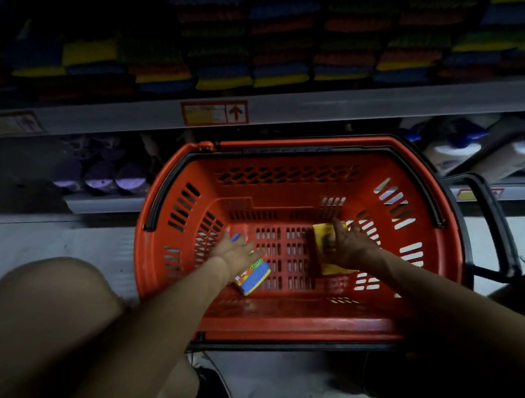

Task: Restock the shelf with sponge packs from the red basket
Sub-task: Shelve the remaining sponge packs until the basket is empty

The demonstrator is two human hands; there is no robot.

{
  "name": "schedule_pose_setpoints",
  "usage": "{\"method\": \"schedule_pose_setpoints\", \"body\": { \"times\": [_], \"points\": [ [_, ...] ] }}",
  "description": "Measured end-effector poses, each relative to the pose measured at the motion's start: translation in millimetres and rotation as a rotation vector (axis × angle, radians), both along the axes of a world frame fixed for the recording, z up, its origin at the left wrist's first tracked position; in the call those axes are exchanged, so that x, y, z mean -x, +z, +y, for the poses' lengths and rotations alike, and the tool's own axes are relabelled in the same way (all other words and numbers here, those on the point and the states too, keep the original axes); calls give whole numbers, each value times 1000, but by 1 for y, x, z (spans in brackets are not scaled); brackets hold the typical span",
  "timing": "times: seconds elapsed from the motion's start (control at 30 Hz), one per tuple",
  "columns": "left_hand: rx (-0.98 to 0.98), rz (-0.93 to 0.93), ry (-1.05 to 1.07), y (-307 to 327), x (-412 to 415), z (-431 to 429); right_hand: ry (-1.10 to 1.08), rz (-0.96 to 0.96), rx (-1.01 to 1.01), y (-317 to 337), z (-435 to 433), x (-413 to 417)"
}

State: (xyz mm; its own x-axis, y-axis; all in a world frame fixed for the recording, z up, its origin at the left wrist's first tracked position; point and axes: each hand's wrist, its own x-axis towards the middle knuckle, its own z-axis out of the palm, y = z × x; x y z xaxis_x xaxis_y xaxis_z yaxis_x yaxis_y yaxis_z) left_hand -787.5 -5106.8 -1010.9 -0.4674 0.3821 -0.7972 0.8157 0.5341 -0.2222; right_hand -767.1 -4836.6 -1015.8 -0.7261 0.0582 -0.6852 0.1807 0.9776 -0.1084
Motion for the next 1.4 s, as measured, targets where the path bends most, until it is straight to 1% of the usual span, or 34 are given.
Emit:
{"method": "schedule_pose_setpoints", "body": {
  "times": [0.1,0.23,0.3,0.43,0.57,0.67,0.8,0.83,0.9,1.0,1.1,1.13,1.27,1.33,1.4],
  "points": [
    [-23,32,-52,-4,1,-1,-11,30,-21,-11,-5,-1],
    [-88,57,-90,-5,1,-3,-48,-2,57,-20,-5,-2],
    [-123,77,-46,-5,0,-4,-64,0,84,-21,-6,0],
    [-181,125,112,6,-3,-3,-144,15,144,-18,-12,3],
    [-383,154,333,23,-6,-8,-132,32,184,-14,-16,6],
    [-572,104,581,41,-14,-17,-112,9,169,-12,-23,5],
    [-896,-41,1043,57,-28,-33,-50,37,105,-7,-33,-3],
    [-994,-89,1167,63,-31,-35,-61,34,107,-3,-34,-4],
    [-1145,-178,1341,74,-35,-41,-98,53,121,6,-35,-3],
    [-1295,-249,1562,93,-37,-47,-168,146,200,31,-43,1],
    [-1437,-370,1841,112,-40,-55,-160,205,266,67,-53,2],
    [-1491,-399,1909,118,-41,-57,-157,248,288,80,-55,2],
    [-1733,-433,2065,157,-47,-60,-199,425,423,144,-58,2],
    [-1777,-481,2102,173,-52,-64,-224,479,539,176,-56,0],
    [-1774,-510,2117,193,-59,-67,-277,484,700,204,-50,-3]
  ]
}}
